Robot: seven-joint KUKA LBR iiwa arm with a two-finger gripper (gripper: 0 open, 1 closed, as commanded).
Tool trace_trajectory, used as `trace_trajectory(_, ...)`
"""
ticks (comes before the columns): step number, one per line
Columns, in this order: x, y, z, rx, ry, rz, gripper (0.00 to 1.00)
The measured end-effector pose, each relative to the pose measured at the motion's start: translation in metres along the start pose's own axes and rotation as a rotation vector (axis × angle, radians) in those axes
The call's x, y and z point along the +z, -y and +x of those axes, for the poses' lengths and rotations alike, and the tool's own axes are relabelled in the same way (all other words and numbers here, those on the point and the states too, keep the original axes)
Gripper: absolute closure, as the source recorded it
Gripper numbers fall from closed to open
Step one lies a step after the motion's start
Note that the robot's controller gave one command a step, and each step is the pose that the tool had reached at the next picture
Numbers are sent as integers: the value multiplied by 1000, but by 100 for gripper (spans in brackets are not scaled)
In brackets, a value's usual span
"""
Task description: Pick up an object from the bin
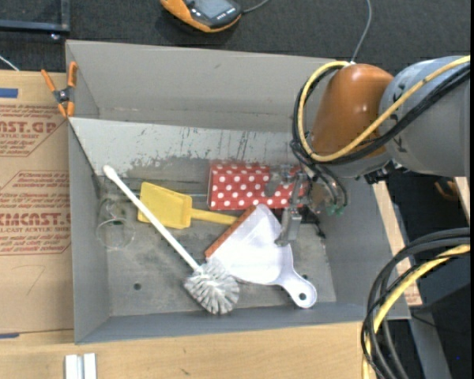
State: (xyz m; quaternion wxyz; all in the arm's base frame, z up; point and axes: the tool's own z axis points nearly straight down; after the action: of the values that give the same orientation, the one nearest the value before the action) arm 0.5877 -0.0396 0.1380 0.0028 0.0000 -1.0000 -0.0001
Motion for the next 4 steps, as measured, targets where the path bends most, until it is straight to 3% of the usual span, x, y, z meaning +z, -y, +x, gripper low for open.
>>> trace_trajectory(1,-5,0,-2,-1,8,1,0)
trace_trajectory(2,67,-26,-5,-26,-12,0,0)
trace_trajectory(3,66,-21,-3,279,-6,-5,0)
trace_trajectory(4,65,-24,-5,-25,-14,3,0)
